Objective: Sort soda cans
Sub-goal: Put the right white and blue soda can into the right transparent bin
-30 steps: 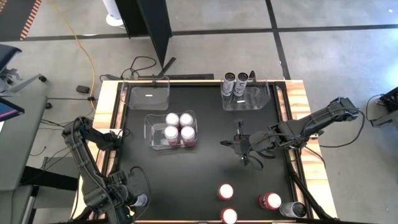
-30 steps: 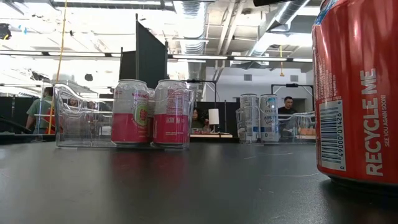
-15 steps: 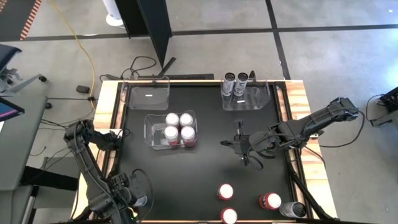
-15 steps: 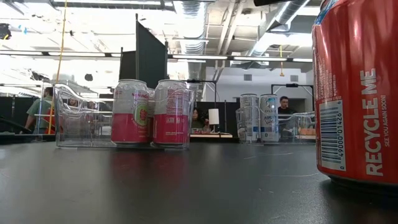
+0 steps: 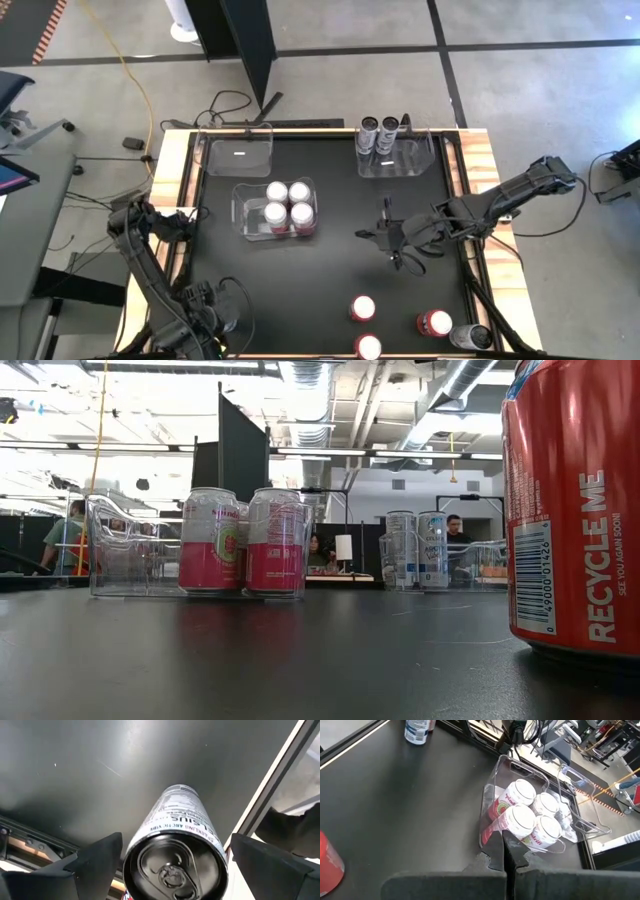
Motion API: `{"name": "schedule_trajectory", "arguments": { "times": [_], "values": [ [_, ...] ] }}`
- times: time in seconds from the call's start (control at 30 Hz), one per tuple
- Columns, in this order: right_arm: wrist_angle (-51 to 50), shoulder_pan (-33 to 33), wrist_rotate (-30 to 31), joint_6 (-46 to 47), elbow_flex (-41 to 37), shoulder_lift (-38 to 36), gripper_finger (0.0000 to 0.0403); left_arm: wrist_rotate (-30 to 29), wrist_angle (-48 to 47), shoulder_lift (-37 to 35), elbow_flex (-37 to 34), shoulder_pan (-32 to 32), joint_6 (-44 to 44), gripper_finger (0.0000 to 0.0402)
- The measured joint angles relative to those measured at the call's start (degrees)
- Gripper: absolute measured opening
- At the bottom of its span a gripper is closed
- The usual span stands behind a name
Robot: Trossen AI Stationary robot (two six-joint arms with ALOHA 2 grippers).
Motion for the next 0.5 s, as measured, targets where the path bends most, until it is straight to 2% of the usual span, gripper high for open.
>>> {"name": "schedule_trajectory", "arguments": {
  "times": [0.23,0.5],
  "values": [
    [0.02,1.47,-0.02,0.23,0.01,0.00,0.0000,3.50,4.52,0.17,-4.96,-0.06,0.47,0.0369],
    [0.04,1.80,-0.02,0.85,0.01,0.00,0.0000,1.21,7.55,0.17,-8.26,-0.06,1.57,0.0368]
  ]
}}
